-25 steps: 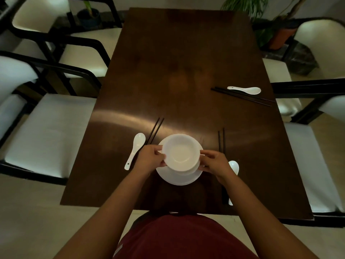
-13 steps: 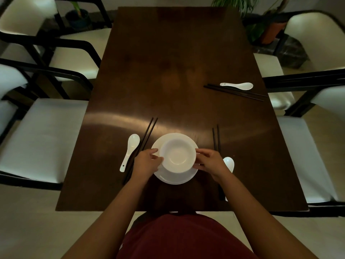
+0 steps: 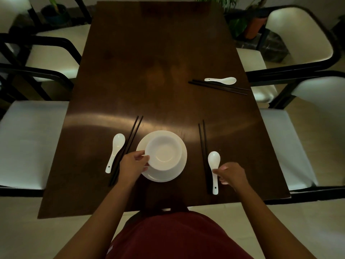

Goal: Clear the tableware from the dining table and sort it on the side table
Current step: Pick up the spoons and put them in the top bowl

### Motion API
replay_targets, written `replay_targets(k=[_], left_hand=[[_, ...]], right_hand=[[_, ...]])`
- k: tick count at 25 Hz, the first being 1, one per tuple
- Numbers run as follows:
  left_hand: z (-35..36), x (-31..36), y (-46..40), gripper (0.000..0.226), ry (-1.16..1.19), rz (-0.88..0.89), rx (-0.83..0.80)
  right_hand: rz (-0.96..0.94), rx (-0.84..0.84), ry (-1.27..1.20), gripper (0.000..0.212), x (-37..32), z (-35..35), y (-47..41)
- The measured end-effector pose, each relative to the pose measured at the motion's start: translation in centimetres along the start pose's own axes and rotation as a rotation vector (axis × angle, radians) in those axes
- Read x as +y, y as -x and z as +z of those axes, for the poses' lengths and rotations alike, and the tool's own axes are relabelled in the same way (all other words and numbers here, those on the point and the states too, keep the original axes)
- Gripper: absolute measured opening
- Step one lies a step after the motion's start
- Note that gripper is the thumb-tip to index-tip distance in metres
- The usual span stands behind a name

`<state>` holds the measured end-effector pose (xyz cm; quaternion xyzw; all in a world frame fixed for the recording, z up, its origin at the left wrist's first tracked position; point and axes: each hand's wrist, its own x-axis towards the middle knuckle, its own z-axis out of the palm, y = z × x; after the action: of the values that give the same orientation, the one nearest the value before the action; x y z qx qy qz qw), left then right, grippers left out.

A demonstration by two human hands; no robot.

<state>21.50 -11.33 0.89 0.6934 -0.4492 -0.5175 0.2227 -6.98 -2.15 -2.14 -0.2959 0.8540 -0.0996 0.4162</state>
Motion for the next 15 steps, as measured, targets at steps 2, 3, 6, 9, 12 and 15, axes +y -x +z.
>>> replay_targets(k=[2, 3, 6, 9, 12, 15], left_hand=[[0.0, -0.2, -0.1, 0.037, 0.013, 0.008, -0.002], [0.0, -0.2, -0.1, 0.037, 0.022, 0.012, -0.002], [0.1, -0.4, -0.1, 0.036, 0.043, 0.014, 0.007], [0.2, -0.5, -0.2, 0.036, 0.079, 0.0, 0.012], [-0.1, -0.5, 0.5, 0.034, 0.017, 0.081, 0.047], [-2.7, -0.9, 0.8, 0.026, -0.125, 0.239, 0.284]], right_hand=[[-0.024, 0.008, -0.001, 0.017, 0.4, 0.8, 0.0], [-0.036, 0.025, -0.003, 0.016, 0.5, 1.0, 0.0], [-0.025, 0.043, -0.099, 0.01, 0.8, 1.0, 0.2], [0.022, 0.043, -0.275, 0.004, 0.5, -0.2, 1.0], [0.013, 0.016, -0.441, 0.009, -1.6, -2.0, 2.3], [-0.049, -0.056, -0.539, 0.007, -5.8, -2.9, 3.9]])
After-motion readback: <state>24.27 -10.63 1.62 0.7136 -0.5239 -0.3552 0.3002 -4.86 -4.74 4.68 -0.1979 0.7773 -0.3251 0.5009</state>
